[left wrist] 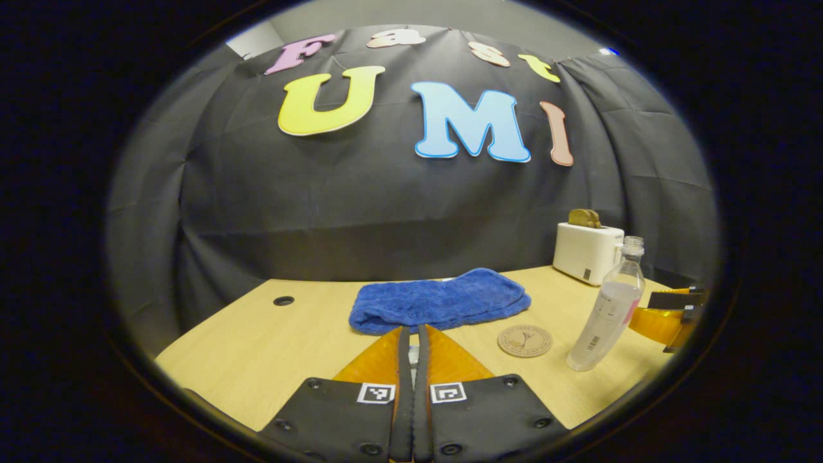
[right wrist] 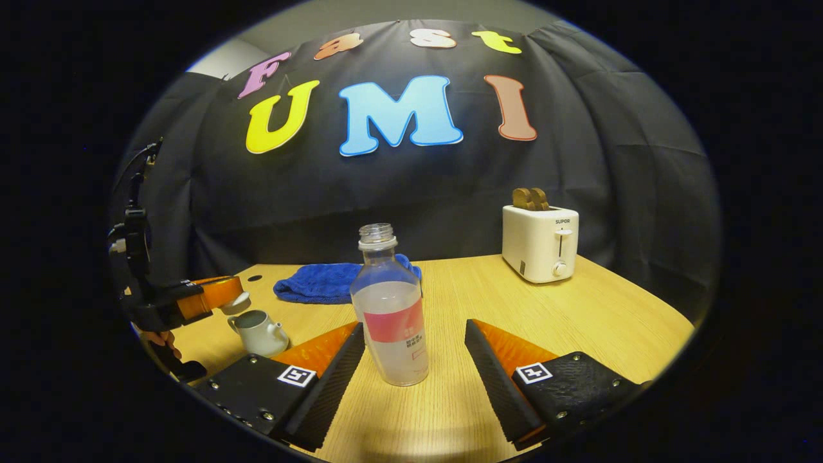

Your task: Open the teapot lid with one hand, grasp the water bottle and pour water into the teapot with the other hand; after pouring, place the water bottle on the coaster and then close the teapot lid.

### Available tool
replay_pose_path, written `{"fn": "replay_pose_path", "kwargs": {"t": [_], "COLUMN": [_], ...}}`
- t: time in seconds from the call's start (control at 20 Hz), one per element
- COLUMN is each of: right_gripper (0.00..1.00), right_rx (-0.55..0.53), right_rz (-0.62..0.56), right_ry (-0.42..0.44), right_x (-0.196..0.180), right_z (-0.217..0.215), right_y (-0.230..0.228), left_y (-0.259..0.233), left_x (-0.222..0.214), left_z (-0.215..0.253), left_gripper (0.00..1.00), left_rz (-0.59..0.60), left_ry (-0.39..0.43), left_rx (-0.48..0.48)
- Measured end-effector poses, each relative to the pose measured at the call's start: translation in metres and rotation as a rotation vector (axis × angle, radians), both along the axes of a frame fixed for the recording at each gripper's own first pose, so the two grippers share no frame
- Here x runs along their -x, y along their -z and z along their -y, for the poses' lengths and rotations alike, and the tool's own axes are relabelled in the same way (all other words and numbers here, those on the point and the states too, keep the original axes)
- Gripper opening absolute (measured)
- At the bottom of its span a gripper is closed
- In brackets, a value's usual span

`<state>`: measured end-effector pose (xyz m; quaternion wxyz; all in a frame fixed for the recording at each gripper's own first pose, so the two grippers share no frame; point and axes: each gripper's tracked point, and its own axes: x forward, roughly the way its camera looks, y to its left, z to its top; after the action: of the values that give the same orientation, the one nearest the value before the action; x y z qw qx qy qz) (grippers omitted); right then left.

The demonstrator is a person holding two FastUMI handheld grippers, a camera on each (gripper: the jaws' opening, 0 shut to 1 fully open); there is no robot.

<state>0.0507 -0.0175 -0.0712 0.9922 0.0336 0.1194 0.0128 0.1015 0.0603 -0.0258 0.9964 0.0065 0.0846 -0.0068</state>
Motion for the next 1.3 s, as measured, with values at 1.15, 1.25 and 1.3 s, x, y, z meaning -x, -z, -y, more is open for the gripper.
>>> {"fn": "replay_pose_path", "kwargs": {"t": [1.15, 1.25, 1.3], "right_gripper": [0.76, 0.76, 0.76], "right_rx": [0.369, 0.486, 0.542], "right_rz": [-0.098, -0.102, -0.100], "right_ry": [-0.043, -0.049, -0.052], "right_x": [-0.046, -0.051, -0.054], "right_z": [-0.009, -0.010, -0.012], "right_y": [0.025, 0.022, 0.020], "left_y": [0.013, 0.015, 0.014], "left_x": [0.029, 0.032, 0.033], "left_z": [-0.067, -0.071, -0.074], "left_gripper": [0.07, 0.07, 0.07], "left_rz": [0.001, 0.001, 0.001], "left_ry": [-0.076, -0.077, -0.080], "left_rx": [0.076, 0.081, 0.084]}}
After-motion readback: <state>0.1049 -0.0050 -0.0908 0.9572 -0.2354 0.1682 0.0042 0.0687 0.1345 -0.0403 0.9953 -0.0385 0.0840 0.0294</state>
